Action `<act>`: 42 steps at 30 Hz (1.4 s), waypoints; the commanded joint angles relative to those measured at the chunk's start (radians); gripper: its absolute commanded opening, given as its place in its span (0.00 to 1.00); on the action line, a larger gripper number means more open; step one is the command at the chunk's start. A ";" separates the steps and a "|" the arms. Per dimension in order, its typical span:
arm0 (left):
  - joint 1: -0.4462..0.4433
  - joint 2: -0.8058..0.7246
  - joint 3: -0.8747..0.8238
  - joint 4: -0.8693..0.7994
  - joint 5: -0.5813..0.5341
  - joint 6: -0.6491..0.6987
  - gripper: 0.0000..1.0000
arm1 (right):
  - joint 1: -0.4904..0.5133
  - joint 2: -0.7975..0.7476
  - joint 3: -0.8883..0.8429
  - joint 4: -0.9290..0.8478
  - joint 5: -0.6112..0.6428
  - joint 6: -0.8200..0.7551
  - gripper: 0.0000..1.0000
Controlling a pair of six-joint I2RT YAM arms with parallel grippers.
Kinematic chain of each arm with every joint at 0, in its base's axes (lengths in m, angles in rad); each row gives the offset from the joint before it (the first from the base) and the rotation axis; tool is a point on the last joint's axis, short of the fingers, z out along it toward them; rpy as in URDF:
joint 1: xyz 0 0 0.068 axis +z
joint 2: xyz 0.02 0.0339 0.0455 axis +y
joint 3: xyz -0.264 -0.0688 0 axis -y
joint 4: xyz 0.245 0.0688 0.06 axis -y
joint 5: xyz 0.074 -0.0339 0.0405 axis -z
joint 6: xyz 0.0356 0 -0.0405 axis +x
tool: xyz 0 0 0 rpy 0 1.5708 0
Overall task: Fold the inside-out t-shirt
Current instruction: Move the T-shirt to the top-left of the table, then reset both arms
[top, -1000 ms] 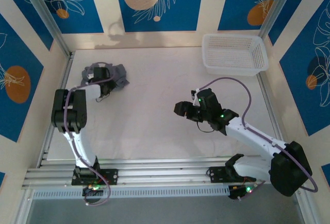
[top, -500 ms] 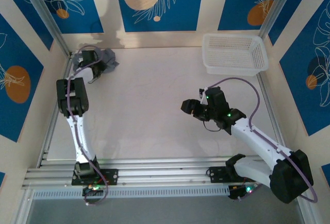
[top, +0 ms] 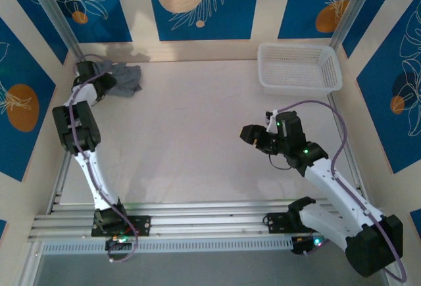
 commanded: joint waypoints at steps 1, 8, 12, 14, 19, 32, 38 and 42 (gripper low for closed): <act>-0.021 -0.200 -0.059 0.010 0.043 0.016 0.78 | -0.052 -0.057 0.012 -0.038 -0.028 -0.042 0.62; -0.139 -0.688 -0.519 0.148 0.053 -0.027 0.85 | -0.258 -0.077 0.000 -0.118 0.045 -0.223 0.76; -0.276 -0.943 -0.711 0.117 -0.016 0.038 0.88 | -0.361 -0.098 -0.080 -0.049 0.192 -0.264 0.86; -0.363 -1.048 -0.798 0.087 -0.075 0.094 0.90 | -0.384 -0.094 -0.119 -0.005 0.303 -0.283 0.93; -0.548 -1.260 -1.088 0.149 -0.201 0.284 0.99 | -0.383 -0.067 -0.346 0.431 0.435 -0.540 0.94; -0.548 -1.373 -1.487 0.604 -0.469 0.588 0.99 | -0.449 0.599 -0.444 1.458 0.204 -0.650 0.99; -0.372 -0.902 -1.448 1.051 -0.274 0.597 0.99 | -0.398 0.611 -0.335 1.248 0.220 -0.712 0.99; -0.302 -0.677 -1.408 1.157 -0.088 0.582 0.99 | -0.386 0.615 -0.317 1.221 0.287 -0.700 0.99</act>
